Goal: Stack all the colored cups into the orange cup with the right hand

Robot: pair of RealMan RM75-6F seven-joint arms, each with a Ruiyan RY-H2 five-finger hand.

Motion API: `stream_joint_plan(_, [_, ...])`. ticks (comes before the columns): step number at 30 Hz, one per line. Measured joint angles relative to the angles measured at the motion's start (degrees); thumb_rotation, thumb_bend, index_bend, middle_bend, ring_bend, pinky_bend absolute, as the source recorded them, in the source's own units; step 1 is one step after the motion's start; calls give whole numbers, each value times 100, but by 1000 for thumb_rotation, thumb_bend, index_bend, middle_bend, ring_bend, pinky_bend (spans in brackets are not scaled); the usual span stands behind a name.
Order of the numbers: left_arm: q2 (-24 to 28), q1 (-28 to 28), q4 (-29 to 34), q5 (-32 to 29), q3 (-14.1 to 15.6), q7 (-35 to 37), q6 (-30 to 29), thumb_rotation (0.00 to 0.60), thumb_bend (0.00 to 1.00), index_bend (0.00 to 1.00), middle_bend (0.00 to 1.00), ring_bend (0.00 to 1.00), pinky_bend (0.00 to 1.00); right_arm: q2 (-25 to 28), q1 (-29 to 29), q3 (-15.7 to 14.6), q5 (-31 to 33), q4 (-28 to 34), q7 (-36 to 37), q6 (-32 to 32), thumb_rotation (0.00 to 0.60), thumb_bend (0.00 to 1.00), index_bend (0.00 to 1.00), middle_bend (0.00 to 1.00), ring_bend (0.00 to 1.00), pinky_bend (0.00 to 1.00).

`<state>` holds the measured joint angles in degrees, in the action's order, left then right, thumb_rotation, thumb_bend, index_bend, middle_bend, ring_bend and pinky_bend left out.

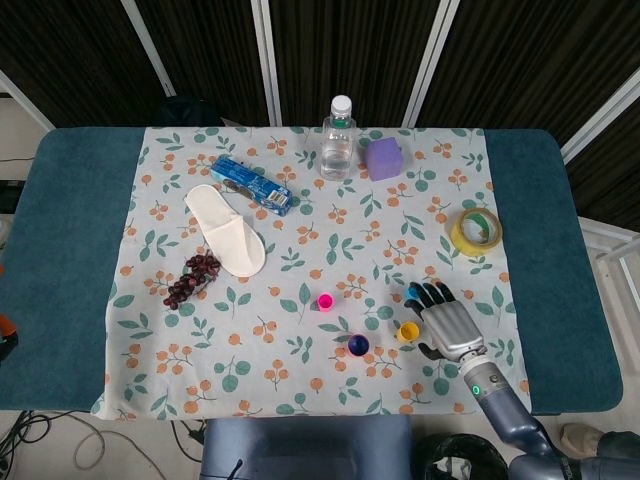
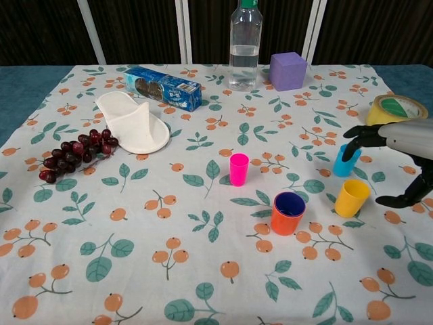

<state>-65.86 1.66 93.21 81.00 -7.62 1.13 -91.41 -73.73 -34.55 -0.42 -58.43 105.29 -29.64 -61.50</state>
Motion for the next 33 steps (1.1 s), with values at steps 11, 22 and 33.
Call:
stream_joint_plan(11, [-4, -2, -3, 2, 1, -8, -4, 600, 755, 133, 9, 0, 0, -93, 79, 19, -135, -209, 180, 20, 600, 381, 312, 0, 0, 14])
stream_joint_plan(22, [-3, -3, -6, 4, -1, 0, -8, 600, 755, 134, 9, 0, 0, -164, 100, 32, -232, -240, 203, 54, 600, 381, 315, 0, 0, 14])
stream_joint_plan(33, [2, -5, -10, -13, -14, 21, -11, 600, 755, 133, 9, 0, 0, -322, 116, 77, -289, -370, 261, 73, 600, 381, 351, 0, 0, 14])
